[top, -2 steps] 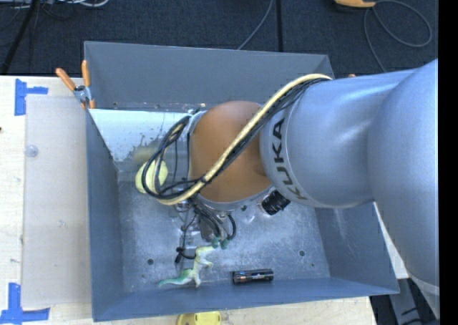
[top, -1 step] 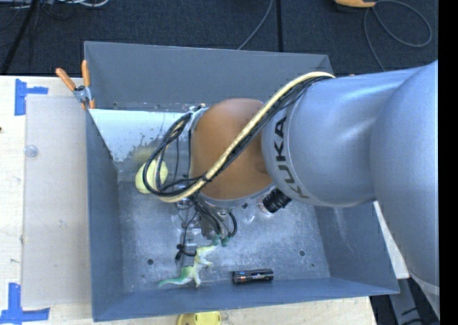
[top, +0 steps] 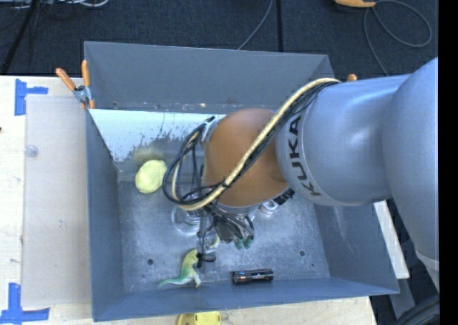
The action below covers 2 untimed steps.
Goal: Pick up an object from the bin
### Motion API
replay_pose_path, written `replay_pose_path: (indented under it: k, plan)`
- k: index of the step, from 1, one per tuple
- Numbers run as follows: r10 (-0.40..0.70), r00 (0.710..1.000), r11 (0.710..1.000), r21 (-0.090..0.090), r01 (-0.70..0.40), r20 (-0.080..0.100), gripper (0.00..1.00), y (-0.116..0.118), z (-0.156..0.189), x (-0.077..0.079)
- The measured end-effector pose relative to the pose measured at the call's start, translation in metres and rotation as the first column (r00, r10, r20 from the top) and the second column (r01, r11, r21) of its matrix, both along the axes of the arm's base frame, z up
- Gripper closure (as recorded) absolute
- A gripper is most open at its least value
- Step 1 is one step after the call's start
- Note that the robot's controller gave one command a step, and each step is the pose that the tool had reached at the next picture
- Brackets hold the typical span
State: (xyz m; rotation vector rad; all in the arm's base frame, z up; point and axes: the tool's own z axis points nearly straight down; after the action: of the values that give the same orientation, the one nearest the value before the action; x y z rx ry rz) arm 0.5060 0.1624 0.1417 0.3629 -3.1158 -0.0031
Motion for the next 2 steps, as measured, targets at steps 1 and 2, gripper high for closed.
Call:
replay_pose_path:
  k: [1, 2]
  plan:
    - [0.151, 0.988, 0.988, -0.003, -0.151, -0.003, 0.0, -0.023, -0.017, 0.0055]
    - [0.286, 0.958, 0.958, 0.0, -0.286, -0.003, 0.0, -0.0276, -0.0087, -0.0005]
